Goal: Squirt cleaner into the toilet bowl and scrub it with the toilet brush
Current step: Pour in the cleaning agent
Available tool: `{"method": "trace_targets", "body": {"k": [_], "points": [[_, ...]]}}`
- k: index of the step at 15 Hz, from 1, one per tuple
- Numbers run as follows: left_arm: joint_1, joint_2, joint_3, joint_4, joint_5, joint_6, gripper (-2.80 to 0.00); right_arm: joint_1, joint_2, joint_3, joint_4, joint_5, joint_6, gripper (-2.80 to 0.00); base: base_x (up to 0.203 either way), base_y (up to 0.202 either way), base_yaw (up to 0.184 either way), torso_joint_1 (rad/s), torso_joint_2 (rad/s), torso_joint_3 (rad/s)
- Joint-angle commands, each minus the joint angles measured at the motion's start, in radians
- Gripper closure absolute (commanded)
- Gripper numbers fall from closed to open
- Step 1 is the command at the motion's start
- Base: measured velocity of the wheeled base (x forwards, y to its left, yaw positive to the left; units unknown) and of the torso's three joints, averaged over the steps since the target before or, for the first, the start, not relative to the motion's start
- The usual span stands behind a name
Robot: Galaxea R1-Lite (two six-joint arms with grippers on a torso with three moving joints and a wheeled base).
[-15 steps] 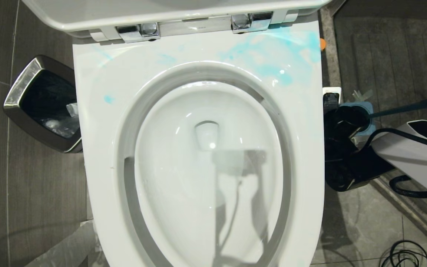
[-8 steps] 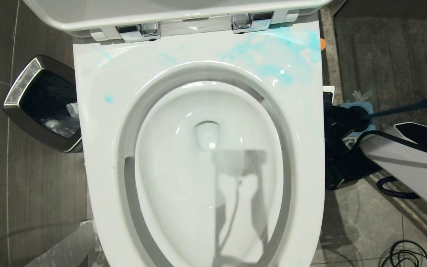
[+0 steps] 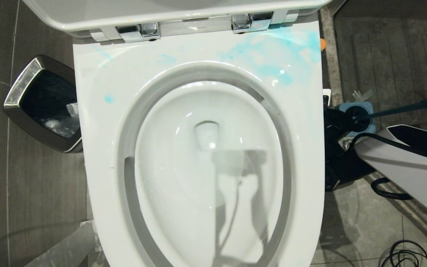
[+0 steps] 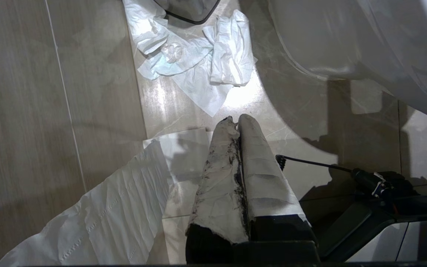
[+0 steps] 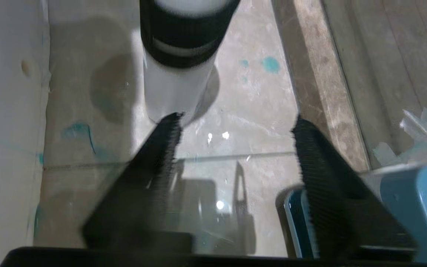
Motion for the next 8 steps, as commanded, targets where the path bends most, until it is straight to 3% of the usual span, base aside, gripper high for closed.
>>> {"method": "trace_targets", "body": {"k": [1, 8], "points": [[0.0, 0.001, -0.001, 0.0, 0.0, 0.0, 0.0, 0.0, 0.017, -0.064, -0.006, -0.001, -0.002, -2.8, 0.0, 0.0, 0.0, 0.0, 0.0, 0.0], [0.0, 0.001, 0.0, 0.0, 0.0, 0.001, 0.0, 0.0, 0.116, -0.287, 0.051, 0.015, -0.009, -2.8, 0.0, 0.0, 0.0, 0.0, 0.0, 0.0]]}}
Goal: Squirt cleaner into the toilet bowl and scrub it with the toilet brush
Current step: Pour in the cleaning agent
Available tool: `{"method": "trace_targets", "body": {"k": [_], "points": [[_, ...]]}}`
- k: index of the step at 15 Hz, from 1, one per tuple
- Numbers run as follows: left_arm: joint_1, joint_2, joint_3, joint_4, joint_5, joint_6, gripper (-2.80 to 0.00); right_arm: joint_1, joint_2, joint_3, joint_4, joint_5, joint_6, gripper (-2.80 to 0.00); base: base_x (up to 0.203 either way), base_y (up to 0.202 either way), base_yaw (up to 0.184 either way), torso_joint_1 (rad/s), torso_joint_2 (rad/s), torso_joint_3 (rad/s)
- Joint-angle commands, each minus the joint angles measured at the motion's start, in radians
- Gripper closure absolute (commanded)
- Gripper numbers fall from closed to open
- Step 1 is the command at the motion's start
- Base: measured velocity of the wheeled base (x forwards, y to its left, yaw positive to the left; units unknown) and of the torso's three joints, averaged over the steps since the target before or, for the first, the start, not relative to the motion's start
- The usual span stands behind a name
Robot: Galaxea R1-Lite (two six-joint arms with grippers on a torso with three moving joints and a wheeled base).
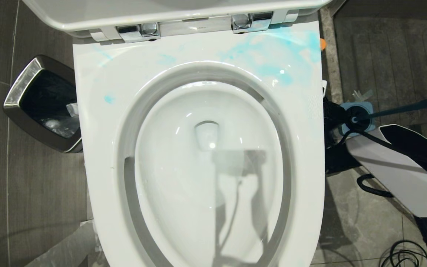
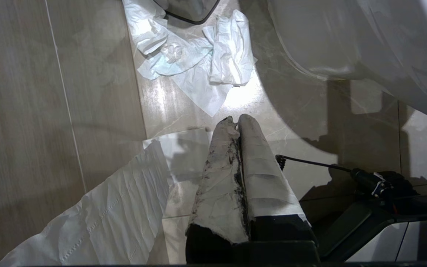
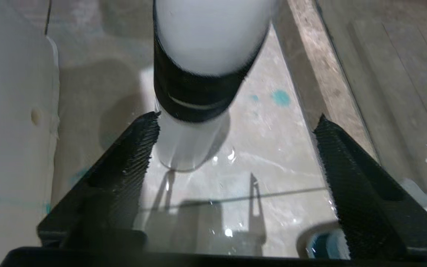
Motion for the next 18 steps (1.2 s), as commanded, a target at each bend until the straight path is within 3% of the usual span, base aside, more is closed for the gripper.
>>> {"method": "trace_targets", "body": {"k": [1, 9, 18], "points": [[0.0, 0.001, 0.0, 0.0, 0.0, 0.001, 0.0, 0.0, 0.044, -0.085, 0.01, -0.001, -0.007, -2.8, 0.0, 0.0, 0.0, 0.0, 0.0, 0.0], [0.0, 0.001, 0.0, 0.0, 0.0, 0.001, 0.0, -0.012, 0.16, -0.397, 0.128, 0.051, -0.051, -2.8, 0.0, 0.0, 0.0, 0.0, 0.0, 0.0], [0.0, 0.001, 0.001, 0.0, 0.0, 0.001, 0.0, -0.087, 0.145, -0.404, 0.126, 0.16, -0.078, -2.8, 0.0, 0.0, 0.0, 0.0, 0.0, 0.0]]}}
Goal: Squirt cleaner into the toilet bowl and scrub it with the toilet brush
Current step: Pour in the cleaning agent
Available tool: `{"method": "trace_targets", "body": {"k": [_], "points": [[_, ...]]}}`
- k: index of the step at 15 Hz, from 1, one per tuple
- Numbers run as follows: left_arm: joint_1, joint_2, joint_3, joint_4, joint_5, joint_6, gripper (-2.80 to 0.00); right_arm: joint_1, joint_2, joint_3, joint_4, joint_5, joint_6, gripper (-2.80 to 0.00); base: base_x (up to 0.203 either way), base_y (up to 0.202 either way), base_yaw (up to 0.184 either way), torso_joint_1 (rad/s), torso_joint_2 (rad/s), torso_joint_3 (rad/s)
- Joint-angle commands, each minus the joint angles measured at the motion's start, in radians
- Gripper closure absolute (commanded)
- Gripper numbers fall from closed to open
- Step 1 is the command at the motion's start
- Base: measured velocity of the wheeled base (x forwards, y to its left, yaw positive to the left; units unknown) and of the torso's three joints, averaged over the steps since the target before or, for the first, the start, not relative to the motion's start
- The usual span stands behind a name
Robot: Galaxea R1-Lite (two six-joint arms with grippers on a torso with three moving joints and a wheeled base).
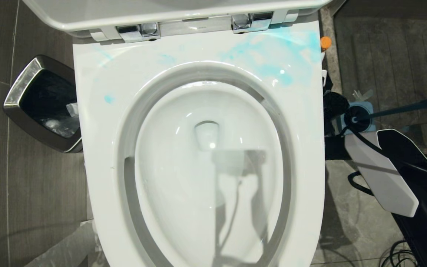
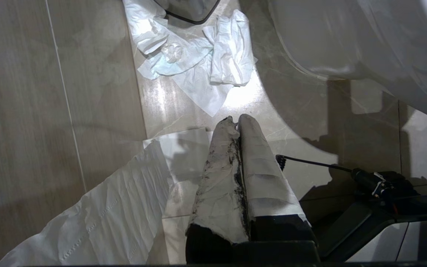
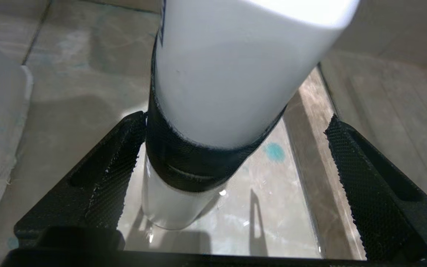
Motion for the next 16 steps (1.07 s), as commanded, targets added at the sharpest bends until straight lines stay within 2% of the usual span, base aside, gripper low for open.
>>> {"method": "trace_targets", "body": {"k": [1, 7, 8, 14, 16], "points": [[0.0, 0.001, -0.001, -0.001, 0.0, 0.0, 0.0, -0.006, -0.01, -0.001, -0.008, 0.022, -0.001, -2.8, 0.0, 0.0, 0.0, 0.0, 0.0, 0.0], [0.0, 0.001, -0.001, -0.001, 0.0, 0.0, 0.0, -0.003, -0.006, 0.0, -0.008, 0.051, 0.006, -2.8, 0.0, 0.0, 0.0, 0.0, 0.0, 0.0], [0.0, 0.001, -0.001, -0.001, 0.0, 0.001, 0.0, -0.003, -0.004, 0.0, -0.008, 0.053, 0.006, 0.0, 0.0, 0.0, 0.0, 0.0, 0.0, 0.0], [0.0, 0.001, 0.001, -0.001, 0.0, 0.001, 0.0, 0.0, -0.003, 0.01, 0.0, 0.05, 0.007, 0.0, 0.0, 0.0, 0.0, 0.0, 0.0, 0.0], [0.0, 0.001, 0.0, -0.001, 0.0, 0.001, 0.0, 0.0, 0.0, 0.024, 0.024, 0.048, 0.033, 0.0, 0.0, 0.0, 0.0, 0.0, 0.0, 0.0]]}}
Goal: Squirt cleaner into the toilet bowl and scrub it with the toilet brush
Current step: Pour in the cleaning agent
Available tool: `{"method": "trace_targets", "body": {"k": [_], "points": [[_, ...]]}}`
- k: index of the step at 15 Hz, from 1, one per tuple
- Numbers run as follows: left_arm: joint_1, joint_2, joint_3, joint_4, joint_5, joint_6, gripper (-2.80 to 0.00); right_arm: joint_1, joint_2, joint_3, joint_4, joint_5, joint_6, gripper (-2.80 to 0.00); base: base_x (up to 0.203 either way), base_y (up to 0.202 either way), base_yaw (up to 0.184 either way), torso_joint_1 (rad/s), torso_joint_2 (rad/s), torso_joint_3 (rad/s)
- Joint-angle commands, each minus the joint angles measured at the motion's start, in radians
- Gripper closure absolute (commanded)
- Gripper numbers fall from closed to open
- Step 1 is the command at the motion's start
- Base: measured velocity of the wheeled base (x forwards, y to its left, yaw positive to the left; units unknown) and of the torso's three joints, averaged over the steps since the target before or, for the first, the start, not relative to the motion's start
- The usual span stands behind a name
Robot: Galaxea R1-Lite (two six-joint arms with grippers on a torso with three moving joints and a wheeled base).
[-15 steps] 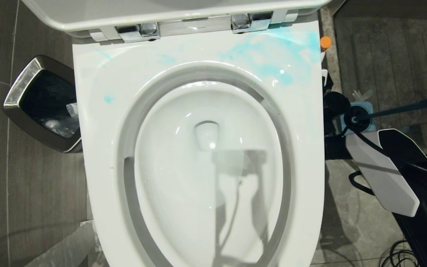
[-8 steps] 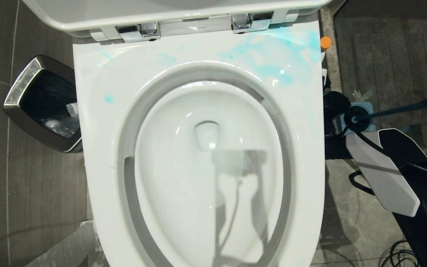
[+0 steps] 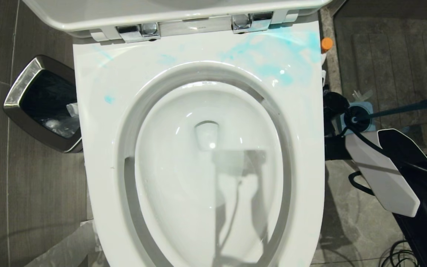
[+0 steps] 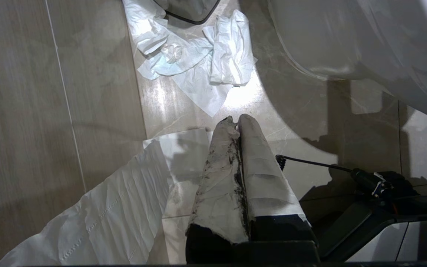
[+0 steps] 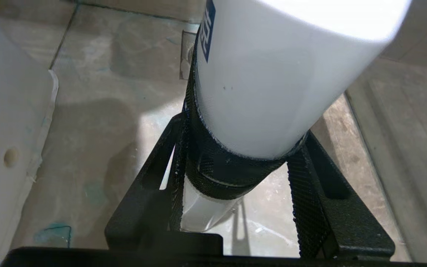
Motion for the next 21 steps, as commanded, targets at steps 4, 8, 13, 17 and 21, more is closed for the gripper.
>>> {"method": "trace_targets", "body": {"k": [4, 8, 13, 17, 21], "points": [[0.0, 0.001, 0.0, 0.0, 0.0, 0.0, 0.0, 0.006, -0.01, 0.084, 0.066, -0.002, 0.101, 0.0, 0.0, 0.0, 0.0, 0.0, 0.0, 0.0], [0.0, 0.001, 0.0, 0.0, 0.0, 0.0, 0.0, 0.025, -0.035, 0.15, 0.073, -0.002, 0.152, 0.0, 0.0, 0.0, 0.0, 0.0, 0.0, 0.0], [0.0, 0.001, 0.001, 0.0, 0.0, 0.001, 0.0, 0.03, -0.071, 0.163, 0.104, -0.002, 0.175, 0.0, 0.0, 0.0, 0.0, 0.0, 0.0, 0.0], [0.0, 0.001, 0.0, 0.0, 0.0, 0.001, 0.0, 0.062, -0.086, 0.115, 0.107, 0.0, 0.191, 0.0, 0.0, 0.0, 0.0, 0.0, 0.0, 0.0], [0.0, 0.001, 0.0, 0.0, -0.001, 0.0, 0.0, 0.086, -0.081, -0.004, 0.158, 0.002, 0.206, 0.0, 0.0, 0.0, 0.0, 0.0, 0.0, 0.0]]}}
